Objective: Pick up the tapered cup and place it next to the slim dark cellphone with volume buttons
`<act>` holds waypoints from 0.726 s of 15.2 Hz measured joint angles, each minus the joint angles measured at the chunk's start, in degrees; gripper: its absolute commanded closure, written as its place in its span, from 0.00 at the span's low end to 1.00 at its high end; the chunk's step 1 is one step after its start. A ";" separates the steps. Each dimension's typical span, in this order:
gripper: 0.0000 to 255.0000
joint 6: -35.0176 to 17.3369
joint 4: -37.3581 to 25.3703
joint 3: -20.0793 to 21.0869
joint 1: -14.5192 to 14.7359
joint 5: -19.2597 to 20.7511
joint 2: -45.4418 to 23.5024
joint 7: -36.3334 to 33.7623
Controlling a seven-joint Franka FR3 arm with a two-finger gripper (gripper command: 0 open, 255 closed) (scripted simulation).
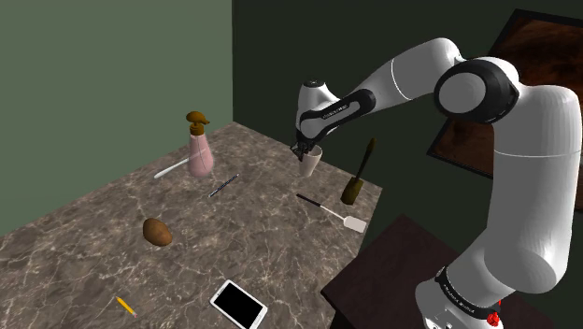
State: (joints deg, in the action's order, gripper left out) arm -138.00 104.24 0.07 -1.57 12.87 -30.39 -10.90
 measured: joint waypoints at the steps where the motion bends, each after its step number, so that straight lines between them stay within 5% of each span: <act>1: 1.00 -0.01 -0.03 0.00 0.00 0.00 -0.02 0.00; 11: 1.00 5.04 -0.80 0.44 -0.21 -0.84 4.23 1.17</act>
State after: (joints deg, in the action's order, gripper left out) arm -132.96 103.44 0.51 -1.77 12.03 -26.16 -9.72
